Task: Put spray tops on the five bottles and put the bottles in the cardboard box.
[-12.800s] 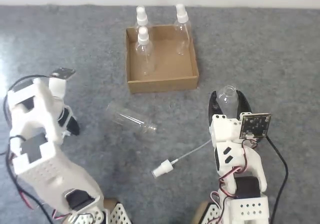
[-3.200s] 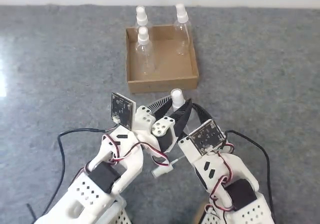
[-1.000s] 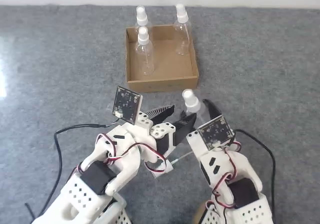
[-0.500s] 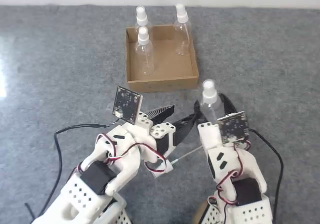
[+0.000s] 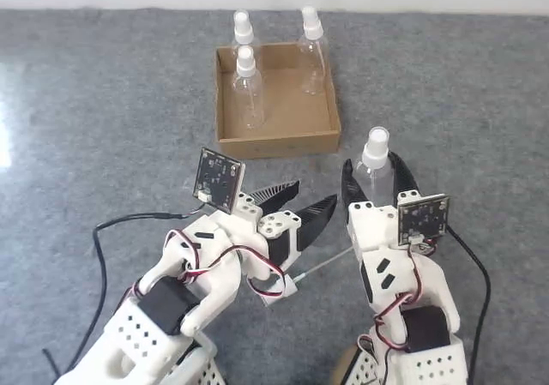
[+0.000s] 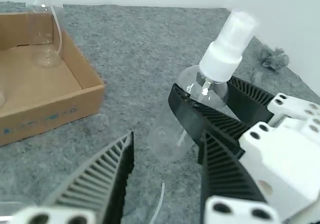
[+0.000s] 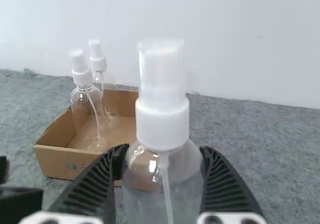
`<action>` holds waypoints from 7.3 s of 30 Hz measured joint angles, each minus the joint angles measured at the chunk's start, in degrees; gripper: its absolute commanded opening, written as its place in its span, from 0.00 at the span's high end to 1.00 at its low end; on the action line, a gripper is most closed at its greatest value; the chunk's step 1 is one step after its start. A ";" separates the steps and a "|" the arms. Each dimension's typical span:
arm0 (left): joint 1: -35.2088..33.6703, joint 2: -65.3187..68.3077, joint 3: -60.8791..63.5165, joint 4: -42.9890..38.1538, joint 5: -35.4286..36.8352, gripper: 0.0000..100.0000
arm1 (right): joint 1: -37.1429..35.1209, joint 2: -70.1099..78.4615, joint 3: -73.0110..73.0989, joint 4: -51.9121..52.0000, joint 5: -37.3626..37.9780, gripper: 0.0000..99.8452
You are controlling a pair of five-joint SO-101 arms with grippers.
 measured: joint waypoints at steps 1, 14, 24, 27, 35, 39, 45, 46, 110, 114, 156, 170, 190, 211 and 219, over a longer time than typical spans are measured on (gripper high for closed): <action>0.00 0.00 0.00 0.00 0.00 0.80 | 0.00 0.00 0.00 0.00 -0.09 0.98; 0.00 0.00 5.89 -5.98 0.00 0.80 | 0.00 0.00 -4.84 0.00 -0.26 0.98; 0.00 0.00 5.89 -5.98 0.00 0.80 | -3.16 0.00 -8.00 0.00 -0.26 0.98; 1.23 0.00 5.89 -5.98 0.18 0.80 | -6.42 0.00 -8.00 0.00 -0.26 0.98; 2.29 0.00 8.00 -8.70 0.00 0.80 | -9.76 0.00 -8.00 0.00 -0.26 0.98; 2.29 0.00 8.88 -10.37 0.00 0.80 | -9.49 0.00 -8.00 0.00 -0.26 0.98; 0.00 0.00 8.88 -12.48 0.00 0.80 | -9.49 0.00 -8.00 0.00 -0.26 0.98; -1.14 0.00 8.97 -13.19 0.00 0.80 | -9.49 0.00 -8.00 -0.09 -0.26 0.98; -59.96 0.00 13.71 -22.15 -7.38 0.99 | -3.87 32.62 -29.01 -7.47 1.67 0.98; -60.04 0.00 14.15 -22.15 -10.64 0.99 | -3.96 39.38 -31.30 -10.55 1.67 0.98; -59.96 0.00 20.75 -33.85 -15.91 0.99 | -3.87 103.03 -67.52 -26.11 1.67 0.98; -59.96 0.00 20.75 -33.85 -15.91 0.99 | -5.71 115.52 -75.60 -26.11 1.67 0.98; -60.04 0.00 20.75 -33.85 -15.91 0.99 | -6.15 129.23 -92.75 -14.77 1.67 0.98; -59.96 0.00 20.75 -33.85 -15.91 0.99 | -6.24 133.01 -98.81 -9.05 -3.43 0.98; -59.96 0.00 20.75 -33.85 -16.00 0.99 | -6.24 136.00 -101.80 -9.05 -3.52 0.98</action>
